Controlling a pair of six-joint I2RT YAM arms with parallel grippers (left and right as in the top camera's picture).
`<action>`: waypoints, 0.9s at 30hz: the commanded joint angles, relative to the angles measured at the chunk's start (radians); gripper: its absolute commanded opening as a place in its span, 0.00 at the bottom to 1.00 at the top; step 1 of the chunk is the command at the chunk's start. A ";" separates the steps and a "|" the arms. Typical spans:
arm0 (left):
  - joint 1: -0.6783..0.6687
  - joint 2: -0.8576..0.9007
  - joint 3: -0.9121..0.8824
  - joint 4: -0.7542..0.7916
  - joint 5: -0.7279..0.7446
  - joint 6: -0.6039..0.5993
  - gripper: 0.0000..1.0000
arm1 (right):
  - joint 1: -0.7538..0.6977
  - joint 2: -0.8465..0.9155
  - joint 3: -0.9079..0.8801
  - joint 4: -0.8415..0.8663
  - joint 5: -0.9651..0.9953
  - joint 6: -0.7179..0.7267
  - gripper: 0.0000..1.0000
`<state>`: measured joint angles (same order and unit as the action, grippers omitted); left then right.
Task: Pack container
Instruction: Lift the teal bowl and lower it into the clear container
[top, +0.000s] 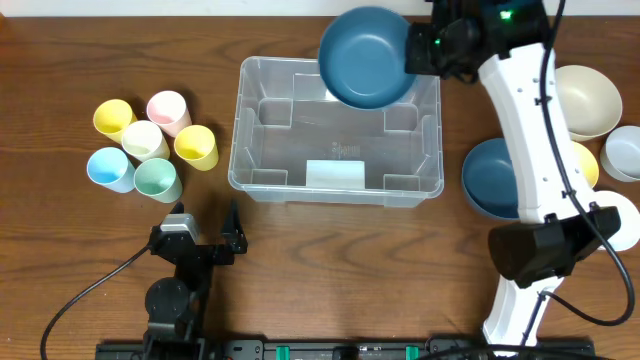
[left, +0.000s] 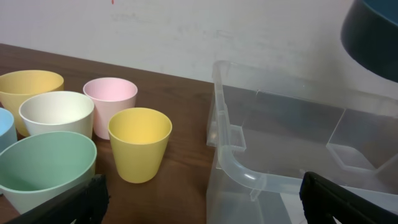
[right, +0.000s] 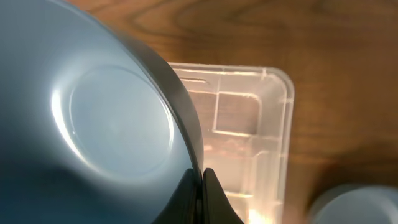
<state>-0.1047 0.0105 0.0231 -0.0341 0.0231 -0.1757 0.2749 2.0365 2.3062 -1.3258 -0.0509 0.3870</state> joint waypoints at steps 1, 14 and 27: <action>0.006 -0.005 -0.019 -0.037 -0.014 0.017 0.98 | 0.015 -0.005 -0.013 -0.002 0.053 0.230 0.01; 0.006 -0.005 -0.019 -0.037 -0.015 0.018 0.98 | 0.023 -0.005 -0.241 0.052 0.120 0.201 0.02; 0.006 -0.005 -0.019 -0.037 -0.015 0.018 0.98 | 0.024 -0.005 -0.338 0.181 0.198 -0.266 0.01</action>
<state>-0.1047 0.0105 0.0231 -0.0341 0.0231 -0.1757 0.2852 2.0384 1.9995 -1.1606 0.1173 0.2619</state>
